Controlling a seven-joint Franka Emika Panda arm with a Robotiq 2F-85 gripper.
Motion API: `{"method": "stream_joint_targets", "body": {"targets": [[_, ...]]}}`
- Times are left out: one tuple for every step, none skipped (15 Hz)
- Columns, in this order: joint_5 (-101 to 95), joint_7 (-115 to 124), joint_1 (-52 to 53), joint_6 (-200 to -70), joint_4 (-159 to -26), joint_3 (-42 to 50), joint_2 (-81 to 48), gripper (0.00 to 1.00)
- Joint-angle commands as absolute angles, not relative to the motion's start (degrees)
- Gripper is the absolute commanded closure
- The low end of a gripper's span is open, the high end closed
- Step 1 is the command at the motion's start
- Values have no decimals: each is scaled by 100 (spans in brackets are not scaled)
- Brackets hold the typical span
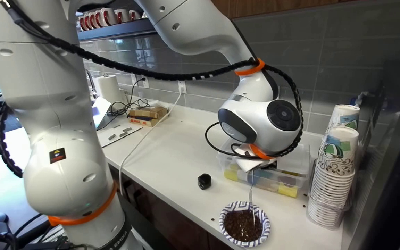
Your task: Use the cake slicer to stir in the bowl
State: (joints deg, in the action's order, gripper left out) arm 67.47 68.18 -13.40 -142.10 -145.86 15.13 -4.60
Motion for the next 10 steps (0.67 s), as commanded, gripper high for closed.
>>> {"method": "stream_joint_targets", "body": {"targets": [[6823, 6898, -1596, -13436, -14553, 1706, -116, 99], [6837, 6889, -1660, -13248, -14544, 1759, -79, 99], [6836, 6877, -1727, -13067, -14547, 1821, -43, 99], [6820, 6880, -1786, -12919, -14568, 1876, 14, 99], [6835, 6852, -1850, -12754, -14582, 1935, 34, 99], [6840, 6838, -1908, -12604, -14605, 1988, 46, 99], [6844, 6818, -1956, -12481, -14649, 2029, 75, 99], [6883, 6754, -2002, -12343, -14666, 2071, 65, 99], [6876, 6703, -2036, -12195, -14685, 2099, 60, 99], [6906, 6641, -2067, -12060, -14701, 2125, 19, 99]]}}
